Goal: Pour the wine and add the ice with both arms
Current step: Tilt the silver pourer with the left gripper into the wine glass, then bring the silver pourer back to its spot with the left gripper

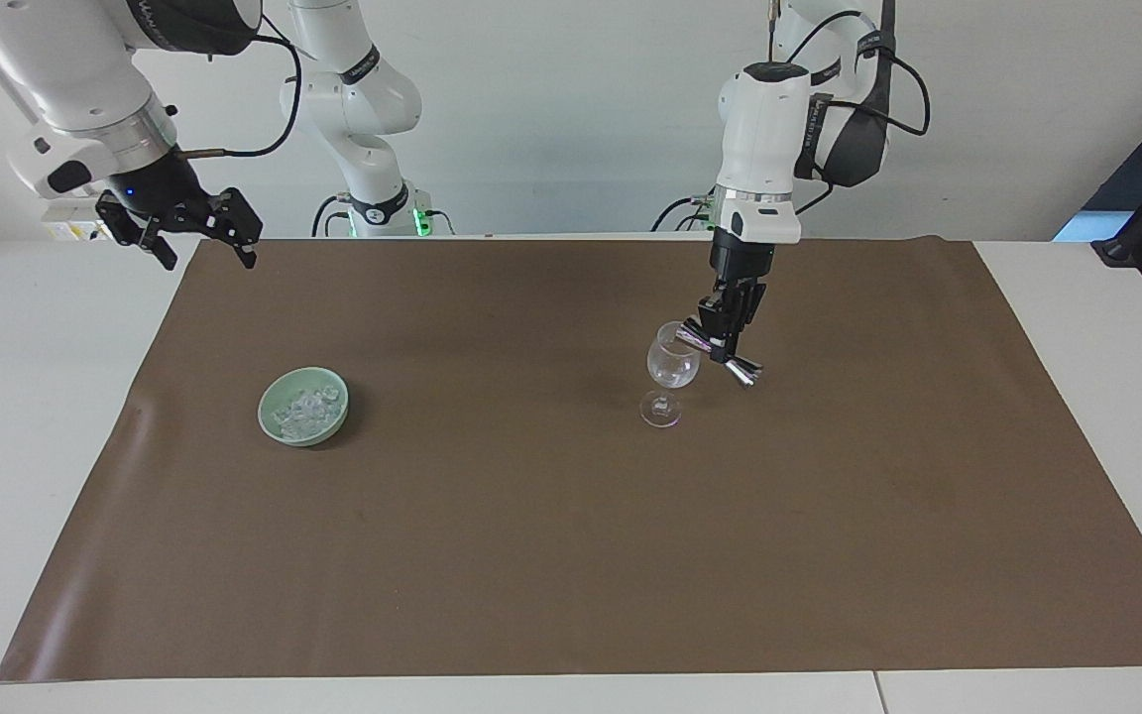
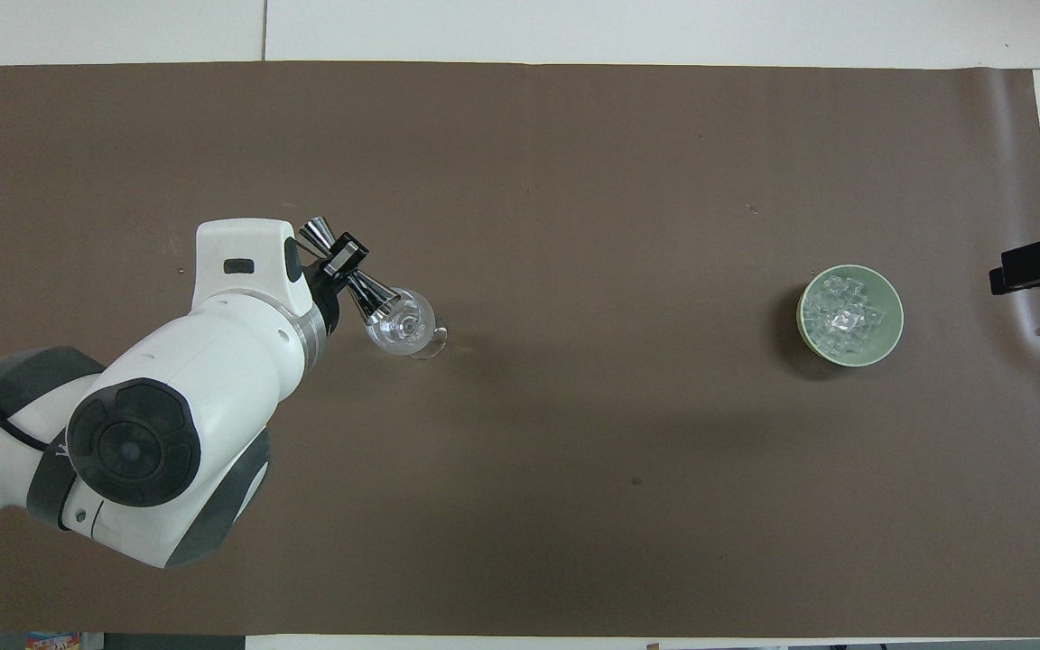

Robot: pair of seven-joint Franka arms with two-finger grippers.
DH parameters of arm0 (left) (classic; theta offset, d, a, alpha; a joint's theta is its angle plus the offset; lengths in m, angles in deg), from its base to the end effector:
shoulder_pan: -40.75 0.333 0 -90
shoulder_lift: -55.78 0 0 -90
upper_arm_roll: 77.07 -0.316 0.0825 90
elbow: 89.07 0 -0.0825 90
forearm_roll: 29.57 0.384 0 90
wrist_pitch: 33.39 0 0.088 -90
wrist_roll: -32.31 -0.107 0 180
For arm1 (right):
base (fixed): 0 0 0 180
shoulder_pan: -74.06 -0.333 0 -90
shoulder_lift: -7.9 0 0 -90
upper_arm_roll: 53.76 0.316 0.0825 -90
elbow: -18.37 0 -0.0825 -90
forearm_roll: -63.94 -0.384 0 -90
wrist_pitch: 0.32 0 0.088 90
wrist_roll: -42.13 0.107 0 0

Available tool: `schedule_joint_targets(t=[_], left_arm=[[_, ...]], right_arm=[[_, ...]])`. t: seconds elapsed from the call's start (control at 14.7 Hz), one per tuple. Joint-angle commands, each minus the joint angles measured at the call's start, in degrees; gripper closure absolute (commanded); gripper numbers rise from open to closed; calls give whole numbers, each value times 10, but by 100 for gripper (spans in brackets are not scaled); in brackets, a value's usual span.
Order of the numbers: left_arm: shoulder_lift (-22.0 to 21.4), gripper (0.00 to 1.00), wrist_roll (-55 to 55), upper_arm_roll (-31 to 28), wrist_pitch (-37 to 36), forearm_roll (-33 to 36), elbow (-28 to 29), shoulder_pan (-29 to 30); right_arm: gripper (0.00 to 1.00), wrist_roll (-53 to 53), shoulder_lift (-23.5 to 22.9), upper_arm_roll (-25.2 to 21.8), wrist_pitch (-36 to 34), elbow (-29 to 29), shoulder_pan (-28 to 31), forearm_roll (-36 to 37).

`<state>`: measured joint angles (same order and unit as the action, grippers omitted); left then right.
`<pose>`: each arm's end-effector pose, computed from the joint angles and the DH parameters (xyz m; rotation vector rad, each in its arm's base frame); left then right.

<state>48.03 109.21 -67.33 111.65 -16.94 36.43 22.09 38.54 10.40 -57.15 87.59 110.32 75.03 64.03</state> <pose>0.4768 -0.2638 0.4953 2.6489 0.9548 0.6270 0.5353 -0.0417 0.6291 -3.1384 0.0210 0.0421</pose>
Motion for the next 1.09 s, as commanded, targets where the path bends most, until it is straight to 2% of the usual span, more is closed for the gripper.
schedule_joint_targets(t=[0.0,0.41,0.68,1.02], left_arm=[[-4,100,19,2,-61,33,-31,-4],[-5,100,16,-1,-85,8,-37,3],[-4,100,15,-7,-99,-141,-34,28],[-5,100,2,-7,-122,-357,-35,101]], right_arm=[[0,-6,3,4,-2,4,8,-9],[0,-6,3,4,-2,4,8,-9],[0,-6,3,4,-2,4,8,-9],[0,-6,3,4,-2,4,8,-9]])
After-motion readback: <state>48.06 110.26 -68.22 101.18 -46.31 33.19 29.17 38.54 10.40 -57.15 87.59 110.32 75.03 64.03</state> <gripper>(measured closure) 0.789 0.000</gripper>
